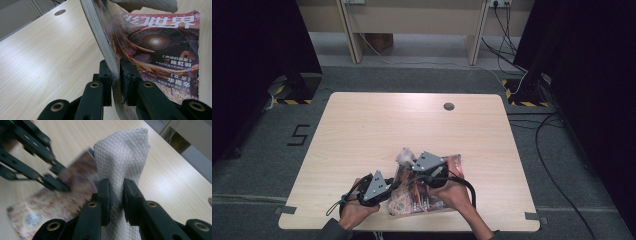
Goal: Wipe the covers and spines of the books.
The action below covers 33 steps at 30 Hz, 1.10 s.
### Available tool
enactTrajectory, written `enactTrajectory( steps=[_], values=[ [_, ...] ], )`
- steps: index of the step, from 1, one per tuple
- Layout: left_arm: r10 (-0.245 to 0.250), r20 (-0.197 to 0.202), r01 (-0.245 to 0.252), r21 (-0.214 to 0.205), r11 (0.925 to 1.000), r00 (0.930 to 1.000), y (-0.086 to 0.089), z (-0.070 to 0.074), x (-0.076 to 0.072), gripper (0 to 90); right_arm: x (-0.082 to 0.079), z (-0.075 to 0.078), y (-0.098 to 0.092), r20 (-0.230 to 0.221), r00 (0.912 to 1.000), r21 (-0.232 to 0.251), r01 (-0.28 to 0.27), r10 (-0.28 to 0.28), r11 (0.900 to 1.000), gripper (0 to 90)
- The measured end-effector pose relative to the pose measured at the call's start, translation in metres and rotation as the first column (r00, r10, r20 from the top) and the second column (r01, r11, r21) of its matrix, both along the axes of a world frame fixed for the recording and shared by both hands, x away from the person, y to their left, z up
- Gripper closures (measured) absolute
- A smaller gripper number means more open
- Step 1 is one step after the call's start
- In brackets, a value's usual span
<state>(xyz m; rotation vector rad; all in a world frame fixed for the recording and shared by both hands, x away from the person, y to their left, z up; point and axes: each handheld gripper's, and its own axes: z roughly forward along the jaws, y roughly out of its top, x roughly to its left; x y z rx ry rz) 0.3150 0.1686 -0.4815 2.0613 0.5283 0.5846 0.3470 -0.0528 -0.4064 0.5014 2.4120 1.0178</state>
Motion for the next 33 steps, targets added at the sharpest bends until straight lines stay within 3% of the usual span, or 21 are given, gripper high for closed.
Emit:
enactTrajectory(
  steps=[11,16,27,31,33],
  values=[
    [-0.003,0.002,0.003,0.006,1.0,1.0,0.0,0.001,0.0,79.6,0.024,-0.017,-0.031,-0.042,0.995,-0.049,0.088,-0.09,0.9949,77.4],
    [-0.004,0.006,0.004,0.006,1.0,1.0,0.0,0.001,0.0,79.6,0.033,-0.025,-0.044,-0.076,0.9873,-0.057,0.135,-0.14,0.9892,77.4],
    [-0.007,0.017,0.007,0.013,0.9999,0.9998,-0.001,0.003,0.0,79.6,0.052,-0.041,-0.074,-0.104,0.968,-0.104,0.218,-0.228,0.9704,77.4],
    [-0.006,0.017,0.006,0.009,0.9999,0.9998,0.0,0.003,-0.001,79.5,0.05,-0.038,-0.071,-0.093,0.971,-0.105,0.21,-0.22,0.972,77.4],
    [-0.005,0.019,0.004,0.013,0.9999,0.9998,-0.001,0.003,0.0,79.6,0.046,-0.034,-0.065,-0.088,0.9768,-0.092,0.187,-0.195,0.978,77.4]
  ],
)
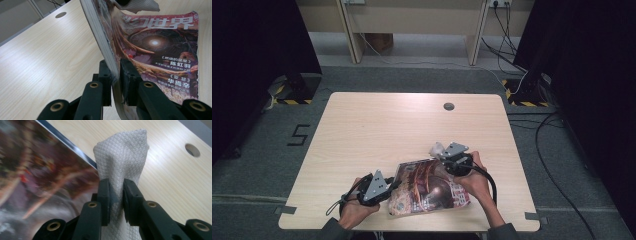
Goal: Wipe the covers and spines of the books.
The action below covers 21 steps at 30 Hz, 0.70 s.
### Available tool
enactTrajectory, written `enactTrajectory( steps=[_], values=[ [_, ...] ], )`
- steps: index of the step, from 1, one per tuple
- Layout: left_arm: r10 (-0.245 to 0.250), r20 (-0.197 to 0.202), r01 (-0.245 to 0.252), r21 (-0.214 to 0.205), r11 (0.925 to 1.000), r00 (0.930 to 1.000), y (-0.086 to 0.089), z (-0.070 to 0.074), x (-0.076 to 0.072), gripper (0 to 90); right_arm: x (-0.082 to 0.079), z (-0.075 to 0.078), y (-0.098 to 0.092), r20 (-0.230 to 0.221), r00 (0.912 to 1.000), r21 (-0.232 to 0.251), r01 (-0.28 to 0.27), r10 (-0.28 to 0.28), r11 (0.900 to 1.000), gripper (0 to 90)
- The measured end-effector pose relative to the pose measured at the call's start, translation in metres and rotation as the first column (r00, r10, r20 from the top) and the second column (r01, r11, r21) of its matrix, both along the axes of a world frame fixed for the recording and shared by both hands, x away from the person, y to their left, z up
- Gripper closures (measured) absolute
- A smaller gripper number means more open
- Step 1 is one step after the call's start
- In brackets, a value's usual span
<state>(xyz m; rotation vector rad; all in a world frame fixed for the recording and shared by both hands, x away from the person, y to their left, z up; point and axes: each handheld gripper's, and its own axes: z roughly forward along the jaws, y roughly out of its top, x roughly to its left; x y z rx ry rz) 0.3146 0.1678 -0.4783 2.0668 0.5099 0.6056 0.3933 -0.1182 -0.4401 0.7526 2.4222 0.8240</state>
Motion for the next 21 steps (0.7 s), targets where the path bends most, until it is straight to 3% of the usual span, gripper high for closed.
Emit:
enactTrajectory(
  steps=[4,9,13,21],
  values=[
    [0.001,0.001,-0.001,0.003,1.0,1.0,0.0,0.0,0.0,79.4,-0.007,0.007,0.014,0.017,0.9989,0.023,-0.043,0.043,0.9988,77.3],
    [0.0,0.01,0.0,0.008,1.0,0.9999,0.0,0.001,-0.001,79.4,-0.014,0.014,0.025,0.047,0.9956,0.003,-0.081,0.081,0.9967,77.3],
    [-0.003,0.016,0.003,0.014,0.9999,0.9999,0.0,0.001,-0.002,79.5,-0.009,0.011,0.018,0.03,0.9973,0.016,-0.067,0.067,0.9976,77.3],
    [-0.005,0.025,0.005,0.023,0.9997,0.9997,-0.001,0.002,-0.001,79.5,0.008,-0.004,-0.004,-0.004,1.0,-0.017,0.006,-0.006,0.9998,77.5]
  ],
)
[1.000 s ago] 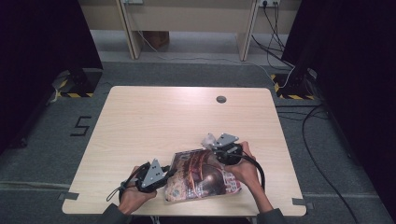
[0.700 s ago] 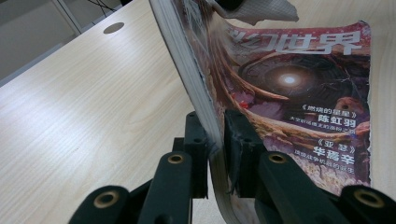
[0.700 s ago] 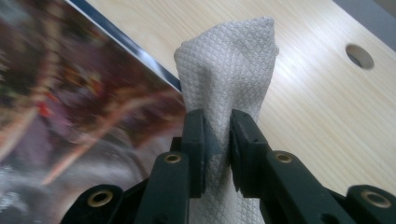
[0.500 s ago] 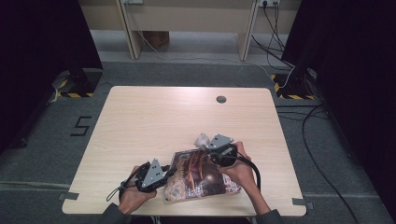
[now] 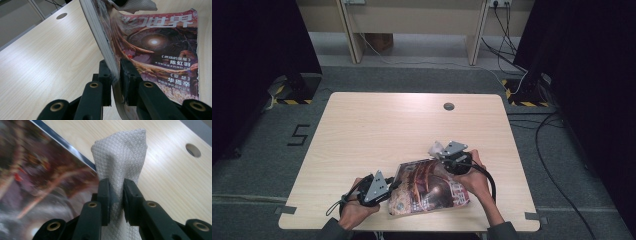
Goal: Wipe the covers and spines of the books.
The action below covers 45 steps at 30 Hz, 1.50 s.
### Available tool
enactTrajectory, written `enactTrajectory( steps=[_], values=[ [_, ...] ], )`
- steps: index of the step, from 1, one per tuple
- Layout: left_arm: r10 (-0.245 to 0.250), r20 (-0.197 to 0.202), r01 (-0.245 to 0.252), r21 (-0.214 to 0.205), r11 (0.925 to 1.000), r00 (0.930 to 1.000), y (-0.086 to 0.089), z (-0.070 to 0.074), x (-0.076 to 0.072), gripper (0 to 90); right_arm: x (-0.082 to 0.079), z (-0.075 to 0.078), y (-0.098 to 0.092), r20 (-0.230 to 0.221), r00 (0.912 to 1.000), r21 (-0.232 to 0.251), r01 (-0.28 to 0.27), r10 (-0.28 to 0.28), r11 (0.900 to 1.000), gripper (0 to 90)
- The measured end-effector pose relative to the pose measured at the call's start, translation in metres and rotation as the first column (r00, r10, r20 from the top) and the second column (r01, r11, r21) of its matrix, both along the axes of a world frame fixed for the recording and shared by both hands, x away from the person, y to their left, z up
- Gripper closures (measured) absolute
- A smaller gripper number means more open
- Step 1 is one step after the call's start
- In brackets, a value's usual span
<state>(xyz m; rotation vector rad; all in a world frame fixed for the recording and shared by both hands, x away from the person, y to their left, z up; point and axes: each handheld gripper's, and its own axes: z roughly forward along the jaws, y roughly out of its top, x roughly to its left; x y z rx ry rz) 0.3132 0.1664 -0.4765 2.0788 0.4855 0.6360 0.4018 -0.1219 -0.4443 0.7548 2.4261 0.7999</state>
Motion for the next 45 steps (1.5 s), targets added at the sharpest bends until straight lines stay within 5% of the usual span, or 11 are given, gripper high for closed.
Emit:
enactTrajectory(
  steps=[37,45],
  values=[
    [-0.001,0.003,0.001,-0.004,1.0,1.0,-0.001,0.001,0.0,79.5,0.035,-0.038,-0.052,-0.073,0.975,-0.077,0.204,-0.21,0.9759,77.5],
    [-0.001,-0.001,0.001,0.0,1.0,1.0,-0.001,0.001,0.001,79.5,0.03,-0.033,-0.043,-0.053,0.9848,-0.088,0.16,-0.165,0.9831,77.6]
  ],
)
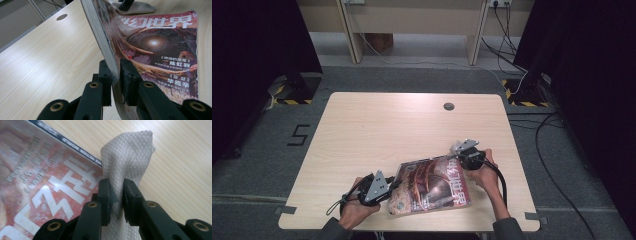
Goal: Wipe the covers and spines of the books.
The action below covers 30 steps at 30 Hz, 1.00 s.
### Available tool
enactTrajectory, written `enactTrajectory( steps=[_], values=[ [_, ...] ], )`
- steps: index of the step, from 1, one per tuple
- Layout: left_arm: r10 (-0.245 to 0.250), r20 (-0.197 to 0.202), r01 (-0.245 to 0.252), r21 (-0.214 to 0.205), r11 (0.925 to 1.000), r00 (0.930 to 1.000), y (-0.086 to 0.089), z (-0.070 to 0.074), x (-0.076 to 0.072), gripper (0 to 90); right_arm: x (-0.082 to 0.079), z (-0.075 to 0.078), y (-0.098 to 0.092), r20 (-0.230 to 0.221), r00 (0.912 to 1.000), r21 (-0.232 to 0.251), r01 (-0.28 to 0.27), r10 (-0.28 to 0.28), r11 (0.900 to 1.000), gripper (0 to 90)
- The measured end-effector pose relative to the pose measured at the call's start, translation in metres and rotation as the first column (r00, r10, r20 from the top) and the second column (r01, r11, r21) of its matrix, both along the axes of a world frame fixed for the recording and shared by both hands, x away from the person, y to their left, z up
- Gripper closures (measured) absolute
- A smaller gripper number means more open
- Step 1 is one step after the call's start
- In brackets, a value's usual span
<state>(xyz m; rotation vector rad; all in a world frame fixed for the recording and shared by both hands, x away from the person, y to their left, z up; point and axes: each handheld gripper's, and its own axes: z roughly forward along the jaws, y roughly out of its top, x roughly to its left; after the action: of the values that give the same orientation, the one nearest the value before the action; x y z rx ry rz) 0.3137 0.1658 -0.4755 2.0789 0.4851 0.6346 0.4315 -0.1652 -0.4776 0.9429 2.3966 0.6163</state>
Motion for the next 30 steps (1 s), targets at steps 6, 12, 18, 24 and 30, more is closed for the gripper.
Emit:
enactTrajectory(
  steps=[6,12,18,24,30],
  values=[
    [-0.003,0.002,0.003,-0.004,1.0,1.0,-0.001,0.0,0.0,79.5,0.002,0.0,-0.002,0.008,0.9998,0.007,0.017,-0.017,0.9998,77.7],
    [-0.005,0.002,0.005,-0.006,1.0,1.0,-0.001,-0.001,0.0,79.5,0.006,-0.005,-0.007,0.013,0.9987,-0.008,0.049,-0.049,0.9988,77.6],
    [-0.007,0.001,0.007,-0.004,1.0,1.0,-0.001,-0.001,0.0,79.3,0.003,-0.001,-0.001,0.019,0.9997,0.004,0.017,-0.017,0.9998,77.7],
    [-0.007,-0.002,0.007,-0.003,1.0,1.0,-0.001,-0.001,0.001,79.0,-0.005,0.008,0.013,0.025,0.9991,0.02,-0.034,0.033,0.9992,77.6],
    [-0.008,-0.001,0.008,-0.003,1.0,1.0,-0.001,-0.001,0.001,78.7,-0.011,0.015,0.023,0.039,0.996,0.036,-0.082,0.08,0.996,77.5]
  ],
)
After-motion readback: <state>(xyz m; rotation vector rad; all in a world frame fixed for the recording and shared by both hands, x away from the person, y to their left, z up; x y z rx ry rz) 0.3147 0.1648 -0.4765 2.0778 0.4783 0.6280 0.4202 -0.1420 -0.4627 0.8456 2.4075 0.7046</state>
